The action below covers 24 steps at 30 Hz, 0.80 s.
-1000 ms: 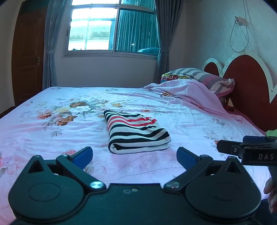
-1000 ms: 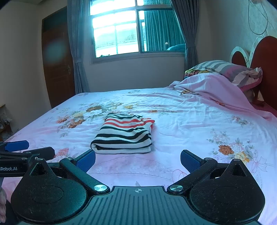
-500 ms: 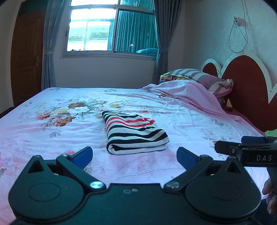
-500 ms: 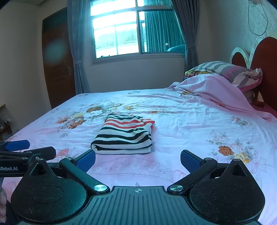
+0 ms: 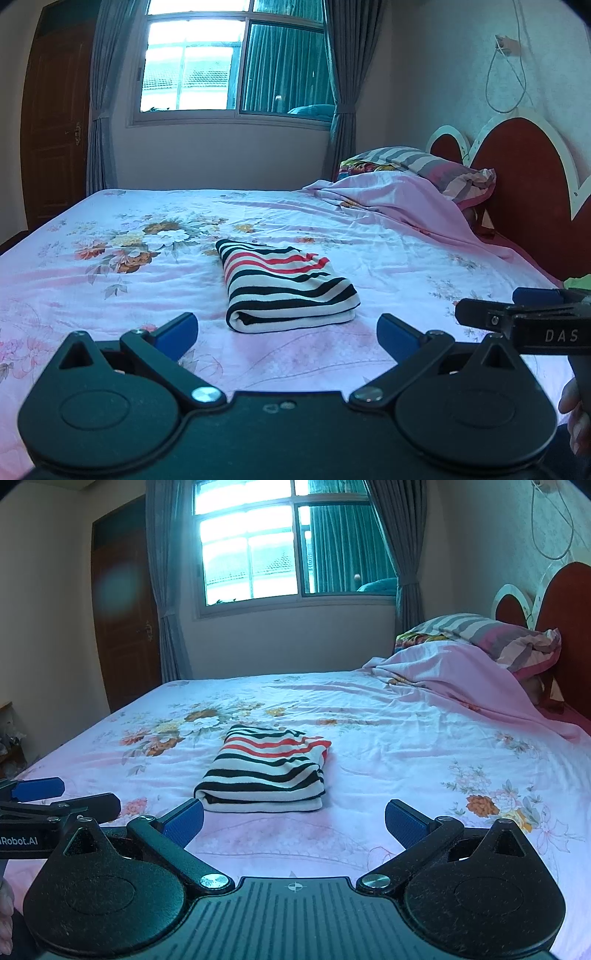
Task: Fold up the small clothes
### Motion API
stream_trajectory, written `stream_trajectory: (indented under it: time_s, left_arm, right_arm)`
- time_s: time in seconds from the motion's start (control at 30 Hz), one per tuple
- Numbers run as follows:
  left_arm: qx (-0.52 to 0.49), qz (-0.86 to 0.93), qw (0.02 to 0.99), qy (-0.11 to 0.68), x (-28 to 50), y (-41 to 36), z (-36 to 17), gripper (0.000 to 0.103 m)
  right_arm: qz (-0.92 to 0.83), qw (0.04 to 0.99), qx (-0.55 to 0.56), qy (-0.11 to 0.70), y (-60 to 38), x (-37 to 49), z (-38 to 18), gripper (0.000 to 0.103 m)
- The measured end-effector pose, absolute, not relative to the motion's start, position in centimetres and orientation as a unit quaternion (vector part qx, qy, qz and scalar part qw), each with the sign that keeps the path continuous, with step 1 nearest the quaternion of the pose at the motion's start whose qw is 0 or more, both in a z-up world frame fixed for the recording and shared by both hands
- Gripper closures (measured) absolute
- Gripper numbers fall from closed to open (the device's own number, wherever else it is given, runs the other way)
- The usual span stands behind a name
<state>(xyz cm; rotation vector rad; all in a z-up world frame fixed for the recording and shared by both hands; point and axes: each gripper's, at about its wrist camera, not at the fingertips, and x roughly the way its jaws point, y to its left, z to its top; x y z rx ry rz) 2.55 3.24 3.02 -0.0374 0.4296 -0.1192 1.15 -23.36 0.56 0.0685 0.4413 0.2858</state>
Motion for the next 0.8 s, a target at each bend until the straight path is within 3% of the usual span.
stream_trajectory:
  time_s: [0.8]
  left_arm:
    - [-0.012, -0.069, 0.976, 0.206, 2.49, 2.83, 3.39, 0.001]
  right_arm:
    - [0.140, 0.967, 0.027, 0.210, -23.68, 1.23, 0.82, 0.000]
